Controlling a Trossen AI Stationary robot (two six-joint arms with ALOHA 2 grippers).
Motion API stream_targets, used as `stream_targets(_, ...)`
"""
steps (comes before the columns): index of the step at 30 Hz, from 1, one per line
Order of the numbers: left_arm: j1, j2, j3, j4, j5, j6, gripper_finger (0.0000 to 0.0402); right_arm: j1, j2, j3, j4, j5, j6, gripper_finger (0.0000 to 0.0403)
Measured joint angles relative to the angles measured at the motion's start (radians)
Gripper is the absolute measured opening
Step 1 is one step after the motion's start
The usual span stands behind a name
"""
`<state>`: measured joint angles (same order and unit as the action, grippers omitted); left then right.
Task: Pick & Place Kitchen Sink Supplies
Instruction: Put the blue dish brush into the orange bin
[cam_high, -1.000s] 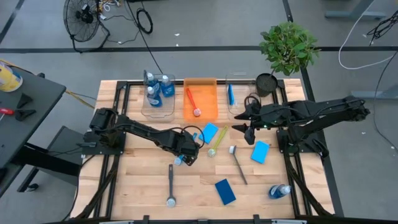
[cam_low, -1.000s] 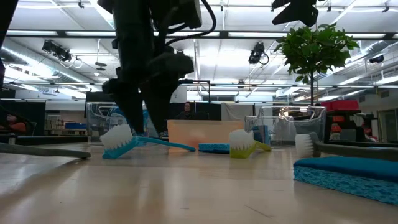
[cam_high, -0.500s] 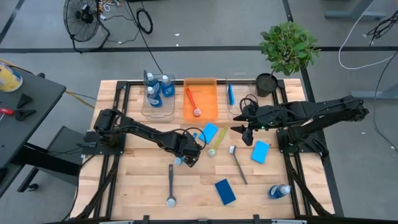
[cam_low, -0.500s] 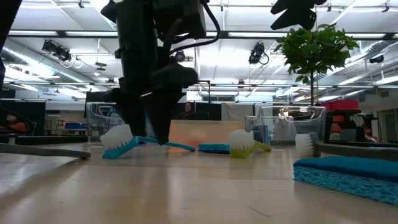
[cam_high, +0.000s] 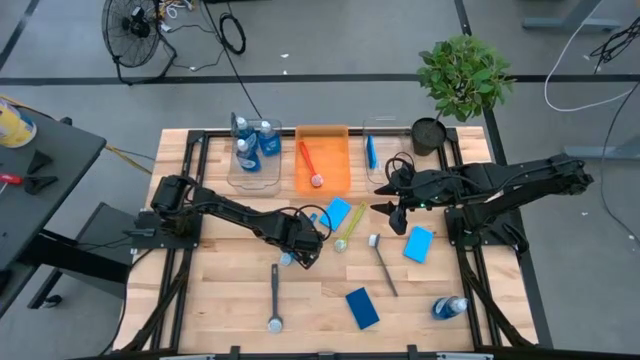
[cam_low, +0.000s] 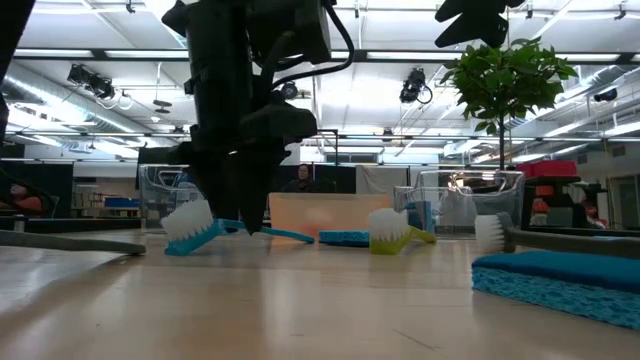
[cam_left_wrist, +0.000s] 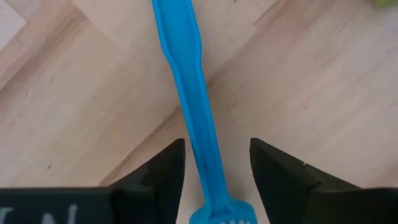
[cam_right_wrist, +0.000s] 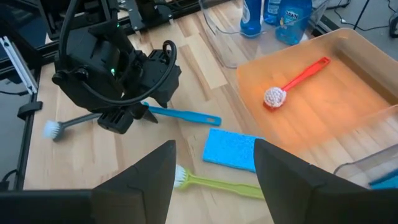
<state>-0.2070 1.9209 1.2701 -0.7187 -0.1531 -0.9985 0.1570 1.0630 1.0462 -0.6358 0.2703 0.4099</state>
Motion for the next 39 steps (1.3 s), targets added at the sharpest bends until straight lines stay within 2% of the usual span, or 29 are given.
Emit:
stream_targets(21,0.0,-0.001,0.0,0.001,0.02,-0.001,0.0054,0.0,0.0,0.0,0.0,0.001,0.024,0.0217)
stream_targets(39,0.003,-0.002,0.001,-0.015,0.043,0.023,0.0054,0.0,0.0,0.0,0.0,0.001,0.048,0.0217)
